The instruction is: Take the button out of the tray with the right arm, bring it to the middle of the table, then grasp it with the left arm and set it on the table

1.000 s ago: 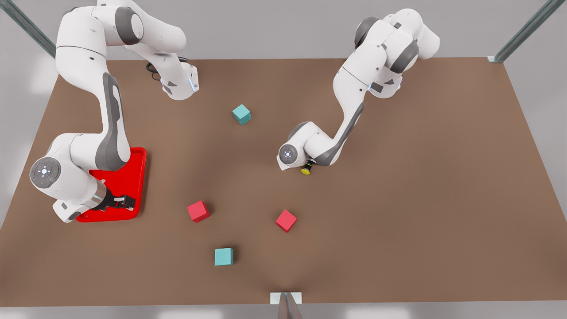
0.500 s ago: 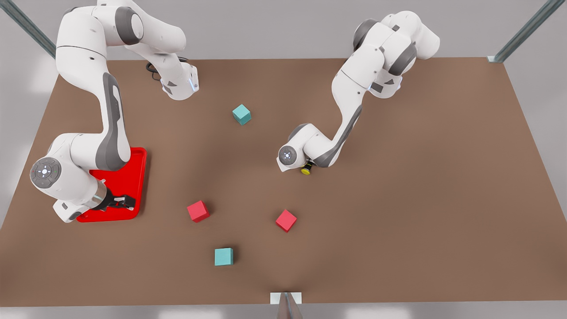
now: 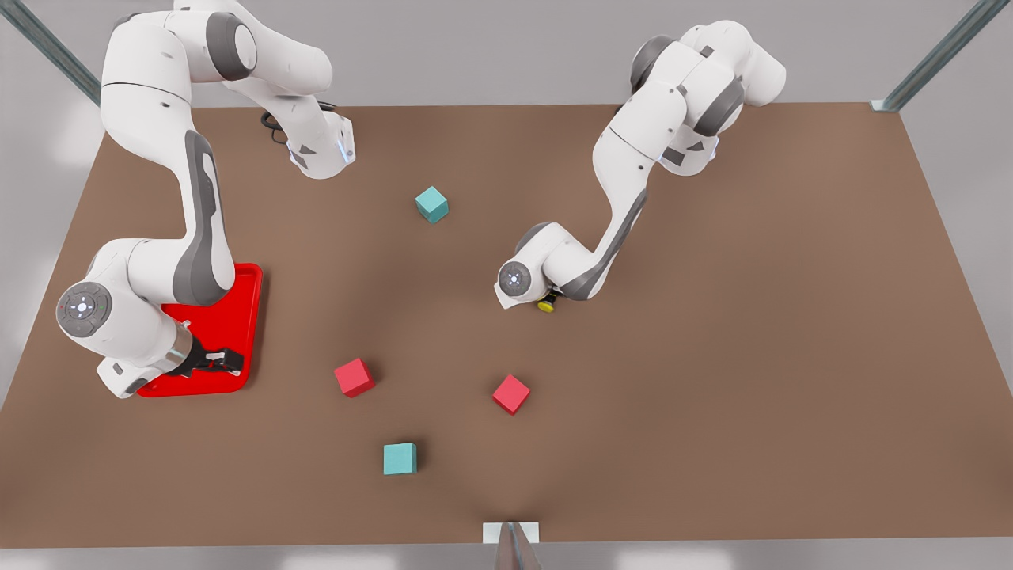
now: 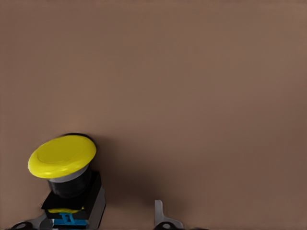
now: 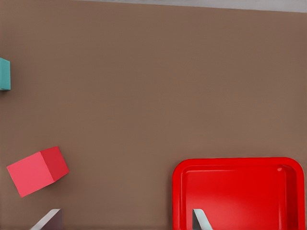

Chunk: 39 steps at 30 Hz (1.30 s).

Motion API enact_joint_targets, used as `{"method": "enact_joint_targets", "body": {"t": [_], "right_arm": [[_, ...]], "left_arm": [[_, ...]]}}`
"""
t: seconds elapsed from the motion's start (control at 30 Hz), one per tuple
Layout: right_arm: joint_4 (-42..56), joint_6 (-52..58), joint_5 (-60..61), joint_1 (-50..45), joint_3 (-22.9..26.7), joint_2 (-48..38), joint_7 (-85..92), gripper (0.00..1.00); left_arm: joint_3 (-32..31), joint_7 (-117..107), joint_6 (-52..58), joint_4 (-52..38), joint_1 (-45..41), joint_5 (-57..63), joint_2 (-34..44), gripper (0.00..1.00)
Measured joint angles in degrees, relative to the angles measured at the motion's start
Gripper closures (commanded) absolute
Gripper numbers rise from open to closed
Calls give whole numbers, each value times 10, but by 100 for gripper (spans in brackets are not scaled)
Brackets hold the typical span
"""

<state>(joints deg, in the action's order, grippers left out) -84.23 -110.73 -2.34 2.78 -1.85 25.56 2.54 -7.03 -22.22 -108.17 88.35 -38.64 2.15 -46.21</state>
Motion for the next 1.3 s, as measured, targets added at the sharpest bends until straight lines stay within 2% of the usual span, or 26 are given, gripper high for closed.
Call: {"method": "enact_joint_targets", "body": {"t": [0.07, 0.17, 0.33, 0.4, 0.5, 0.77, 0.93, 1.17, 1.3], "right_arm": [[0, 0, 0, 0, 0, 0, 0, 0], [0, 0, 0, 0, 0, 0, 0, 0], [0, 0, 0, -1, 0, 0, 0, 0], [0, 0, 0, -1, 0, 0, 0, 0], [0, 1, 0, -1, 0, 0, 0, 0], [0, 1, 0, -1, 0, 0, 1, 0], [0, 2, 0, -1, 0, 0, 1, 0], [0, 3, 0, -1, 0, 0, 1, 0], [0, 3, 0, -1, 0, 0, 1, 0]], "left_arm": [[0, -1, 0, 0, 1, 1, 0, 42], [0, -3, 2, 0, 3, 6, 1, 57], [-1, -5, 5, 0, 8, 5, 8, 59], [-1, -6, 6, 0, 10, 4, 11, 64], [-1, -7, 11, -2, 15, 2, 20, 64], [4, -14, -4, -56, 99, 1, 45, 64], [24, -50, -101, -58, 116, 3, 39, 64], [27, -97, -311, -41, 133, 18, 8, 64], [58, -117, -422, -22, 122, 55, -14, 64]]}}
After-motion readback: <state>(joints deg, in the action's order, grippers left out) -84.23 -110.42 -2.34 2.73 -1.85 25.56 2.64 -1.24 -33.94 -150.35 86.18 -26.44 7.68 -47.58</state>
